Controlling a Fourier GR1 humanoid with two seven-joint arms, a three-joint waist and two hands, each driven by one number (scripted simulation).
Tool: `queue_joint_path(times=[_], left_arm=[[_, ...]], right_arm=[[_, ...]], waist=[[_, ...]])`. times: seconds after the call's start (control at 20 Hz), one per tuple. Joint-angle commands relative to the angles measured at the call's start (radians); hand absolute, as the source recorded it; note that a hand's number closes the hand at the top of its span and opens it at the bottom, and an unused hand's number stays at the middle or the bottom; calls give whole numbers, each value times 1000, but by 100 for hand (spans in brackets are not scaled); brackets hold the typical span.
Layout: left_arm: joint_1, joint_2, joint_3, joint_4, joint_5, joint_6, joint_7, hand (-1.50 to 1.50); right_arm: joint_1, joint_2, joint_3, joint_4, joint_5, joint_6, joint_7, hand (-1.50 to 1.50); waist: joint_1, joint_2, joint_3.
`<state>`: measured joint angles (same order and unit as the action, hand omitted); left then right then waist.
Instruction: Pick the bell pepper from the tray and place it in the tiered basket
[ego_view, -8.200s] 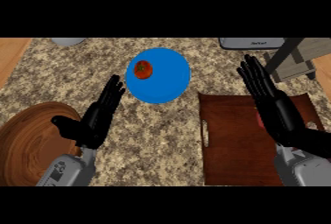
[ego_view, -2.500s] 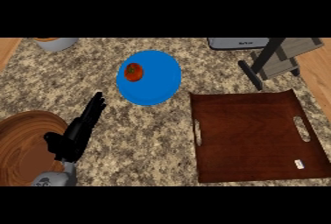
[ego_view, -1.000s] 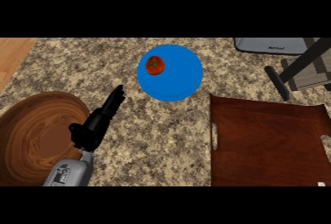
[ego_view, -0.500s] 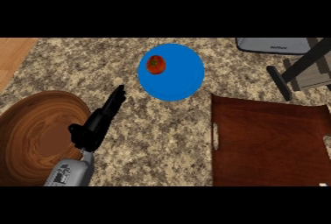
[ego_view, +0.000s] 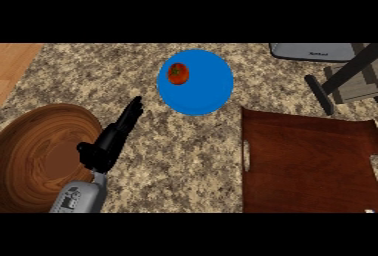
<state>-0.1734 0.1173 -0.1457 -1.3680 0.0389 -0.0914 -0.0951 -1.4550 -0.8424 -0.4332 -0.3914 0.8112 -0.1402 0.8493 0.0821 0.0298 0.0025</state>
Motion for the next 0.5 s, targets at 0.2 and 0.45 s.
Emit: queue_joint_path(times=[0.2, 0.45], left_arm=[[15, 10, 11, 33, 6, -15, -2, 0], [-15, -16, 16, 56, -18, 32, 10, 0]], right_arm=[[-79, 39, -142, 96, -103, -155, 140, -150], [-61, 27, -157, 83, -102, -284, 48, -150]], waist=[[-6, -2, -3], [-19, -2, -2]])
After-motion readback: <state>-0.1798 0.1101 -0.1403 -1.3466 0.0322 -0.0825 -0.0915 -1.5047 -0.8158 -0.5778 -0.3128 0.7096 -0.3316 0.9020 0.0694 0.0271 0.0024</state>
